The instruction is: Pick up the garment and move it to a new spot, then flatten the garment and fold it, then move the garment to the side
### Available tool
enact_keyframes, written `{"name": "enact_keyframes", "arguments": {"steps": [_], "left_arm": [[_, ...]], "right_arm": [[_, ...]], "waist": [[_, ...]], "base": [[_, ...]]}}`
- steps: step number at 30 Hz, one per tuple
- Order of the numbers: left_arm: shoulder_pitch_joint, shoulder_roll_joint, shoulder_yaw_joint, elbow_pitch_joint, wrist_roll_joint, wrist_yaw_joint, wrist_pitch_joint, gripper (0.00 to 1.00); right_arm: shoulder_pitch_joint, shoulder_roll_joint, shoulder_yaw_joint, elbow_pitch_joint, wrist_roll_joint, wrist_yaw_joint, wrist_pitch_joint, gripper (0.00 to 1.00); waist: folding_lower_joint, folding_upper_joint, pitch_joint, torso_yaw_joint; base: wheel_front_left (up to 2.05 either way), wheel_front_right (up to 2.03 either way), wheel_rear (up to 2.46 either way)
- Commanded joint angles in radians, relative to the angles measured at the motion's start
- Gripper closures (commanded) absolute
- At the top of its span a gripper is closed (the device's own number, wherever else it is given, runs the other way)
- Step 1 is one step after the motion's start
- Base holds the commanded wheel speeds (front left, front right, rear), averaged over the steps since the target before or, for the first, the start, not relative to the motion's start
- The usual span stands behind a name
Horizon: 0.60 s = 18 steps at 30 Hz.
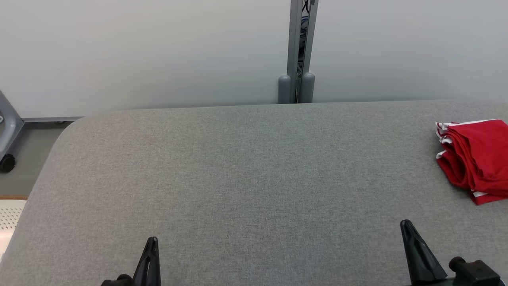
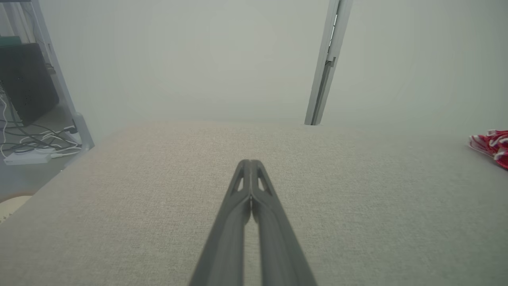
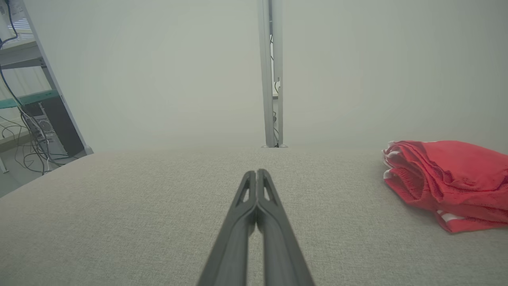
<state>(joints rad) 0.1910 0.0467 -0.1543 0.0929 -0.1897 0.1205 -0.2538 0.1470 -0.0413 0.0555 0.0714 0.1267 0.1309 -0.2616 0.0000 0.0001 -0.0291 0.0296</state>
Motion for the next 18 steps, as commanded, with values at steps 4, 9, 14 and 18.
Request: {"name": "enact_keyframes", "arguments": {"steps": [4,9,14,18], "left_arm": [[-0.029,0.007,0.008,-0.009,-0.104,-0.014,0.018,1.0],[-0.062,0.012,0.016,0.017,-0.224,-0.036,0.04,1.0],[-0.089,0.016,0.023,0.037,-0.317,-0.054,0.057,1.0],[-0.108,0.018,0.029,0.052,-0.386,-0.066,0.07,1.0]], "right_arm": [[-0.022,-0.013,-0.008,-0.008,0.113,0.0,0.019,1.0],[-0.045,-0.024,-0.016,0.011,0.241,0.0,0.043,1.0],[-0.062,-0.03,-0.023,0.023,0.339,0.0,0.061,1.0],[-0.074,-0.035,-0.029,0.033,0.413,0.0,0.076,1.0]], "waist": [[0.0,-0.0001,0.001,-0.001],[0.0,-0.0001,0.003,-0.002],[0.0,-0.0001,0.004,-0.004],[0.0,-0.0001,0.005,-0.005]], "base": [[0.0,0.0,0.0],[0.0,0.0,0.0],[0.0,0.0,0.0],[0.0,0.0,0.0]]}}
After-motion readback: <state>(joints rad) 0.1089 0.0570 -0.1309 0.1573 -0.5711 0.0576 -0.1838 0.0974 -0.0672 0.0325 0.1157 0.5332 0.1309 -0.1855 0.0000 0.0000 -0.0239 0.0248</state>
